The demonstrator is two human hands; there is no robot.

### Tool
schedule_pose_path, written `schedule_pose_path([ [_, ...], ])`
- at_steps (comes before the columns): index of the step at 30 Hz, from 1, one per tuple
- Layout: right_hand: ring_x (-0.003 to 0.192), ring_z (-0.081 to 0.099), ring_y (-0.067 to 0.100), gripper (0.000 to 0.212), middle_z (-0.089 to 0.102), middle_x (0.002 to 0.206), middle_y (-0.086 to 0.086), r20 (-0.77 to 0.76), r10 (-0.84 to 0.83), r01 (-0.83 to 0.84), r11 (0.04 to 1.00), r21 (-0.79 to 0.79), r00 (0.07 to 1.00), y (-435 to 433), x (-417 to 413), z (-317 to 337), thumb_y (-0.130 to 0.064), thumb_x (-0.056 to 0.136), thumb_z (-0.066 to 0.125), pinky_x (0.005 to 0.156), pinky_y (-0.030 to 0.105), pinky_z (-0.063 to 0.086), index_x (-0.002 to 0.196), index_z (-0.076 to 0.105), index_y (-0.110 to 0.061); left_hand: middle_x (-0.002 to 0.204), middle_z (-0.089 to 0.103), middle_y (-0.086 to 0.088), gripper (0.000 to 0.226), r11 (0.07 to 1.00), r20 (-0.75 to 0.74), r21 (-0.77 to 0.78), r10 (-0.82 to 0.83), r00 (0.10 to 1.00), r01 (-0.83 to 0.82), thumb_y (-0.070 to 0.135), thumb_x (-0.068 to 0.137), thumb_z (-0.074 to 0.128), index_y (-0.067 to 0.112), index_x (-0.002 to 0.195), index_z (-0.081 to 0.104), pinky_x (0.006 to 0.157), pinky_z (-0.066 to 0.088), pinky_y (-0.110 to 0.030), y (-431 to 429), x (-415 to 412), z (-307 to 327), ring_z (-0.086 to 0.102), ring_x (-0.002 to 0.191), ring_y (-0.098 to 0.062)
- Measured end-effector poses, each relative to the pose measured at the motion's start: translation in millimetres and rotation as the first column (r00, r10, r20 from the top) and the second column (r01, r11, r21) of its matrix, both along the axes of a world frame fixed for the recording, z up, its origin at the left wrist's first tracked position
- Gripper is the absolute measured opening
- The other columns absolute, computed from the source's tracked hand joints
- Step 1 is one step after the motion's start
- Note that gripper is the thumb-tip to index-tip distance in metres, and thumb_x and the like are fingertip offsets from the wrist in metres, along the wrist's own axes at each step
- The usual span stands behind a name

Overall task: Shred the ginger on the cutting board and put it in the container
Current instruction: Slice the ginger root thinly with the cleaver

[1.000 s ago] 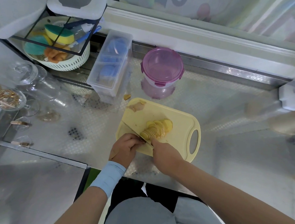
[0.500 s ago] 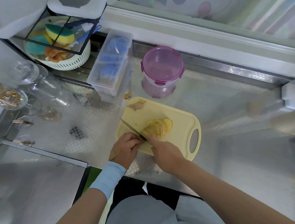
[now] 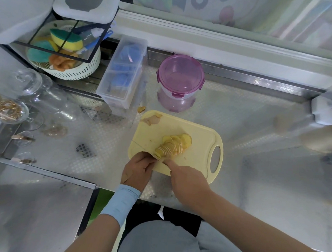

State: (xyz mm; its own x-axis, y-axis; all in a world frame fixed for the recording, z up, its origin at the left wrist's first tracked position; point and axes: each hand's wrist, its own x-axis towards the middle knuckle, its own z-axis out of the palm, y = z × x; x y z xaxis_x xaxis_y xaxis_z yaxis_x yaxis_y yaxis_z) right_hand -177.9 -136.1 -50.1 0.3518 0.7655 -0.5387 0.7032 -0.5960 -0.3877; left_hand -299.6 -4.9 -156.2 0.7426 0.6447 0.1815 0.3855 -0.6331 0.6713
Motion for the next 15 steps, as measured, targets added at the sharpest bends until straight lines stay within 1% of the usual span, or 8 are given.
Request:
schedule_pose_path([
  [3,0.056,0.036,0.014,0.066,0.043,0.07,-0.002,0.031,0.005,-0.005,1.0,-0.012,1.0,-2.8,-2.4,2.3,-0.001,0.091,0.045,0.05,0.031,0.026,0.147,0.029,-0.032,0.089,0.069,-0.004,0.026,1.0,0.003,0.009,0.013,1.0,-0.013,0.026,0.084,0.054,0.012,0.078,0.076,0.068,0.042,-0.017,-0.5,0.1,0.5,0.056,0.081,-0.012],
  [5,0.058,0.038,0.017,0.066,0.042,0.07,-0.001,0.041,0.01,-0.009,1.0,-0.022,0.999,-3.5,-3.2,3.4,0.0,0.09,0.045,0.055,0.032,0.031,0.146,0.031,-0.031,0.086,0.069,-0.005,0.026,1.0,0.011,0.02,0.017,1.0,-0.017,0.025,0.084,0.055,0.01,0.076,0.075,0.068,0.038,-0.013,-0.8,0.1,1.4,0.055,0.08,-0.012],
  [7,0.061,0.041,0.02,0.065,0.042,0.07,-0.001,0.043,0.013,-0.012,1.0,-0.027,0.999,-4.1,-3.1,3.5,0.001,0.091,0.044,0.06,0.035,0.035,0.146,0.032,-0.03,0.084,0.069,-0.006,0.026,0.999,0.021,0.032,0.018,1.0,-0.018,0.023,0.083,0.055,0.009,0.074,0.075,0.068,0.038,-0.014,-0.7,0.7,2.1,0.055,0.079,-0.012],
  [11,0.068,0.047,0.026,0.061,0.043,0.07,-0.001,0.047,0.009,-0.007,1.0,-0.026,0.999,-4.7,-3.2,1.5,0.0,0.091,0.043,0.061,0.036,0.037,0.144,0.034,-0.029,0.084,0.069,-0.008,0.026,0.999,0.034,0.044,0.017,0.999,-0.018,0.022,0.082,0.054,0.008,0.074,0.075,0.068,0.039,-0.015,-1.2,0.8,2.1,0.055,0.08,-0.014],
  [15,0.068,0.049,0.026,0.055,0.045,0.072,0.001,0.036,0.003,-0.001,0.999,-0.043,0.999,-3.1,-3.8,2.0,0.001,0.092,0.041,0.062,0.036,0.041,0.141,0.037,-0.024,0.085,0.07,-0.007,0.026,0.999,0.034,0.016,0.035,0.999,-0.036,0.022,0.082,0.054,0.008,0.073,0.075,0.071,0.035,-0.009,-2.7,0.9,4.9,0.055,0.081,-0.013],
])
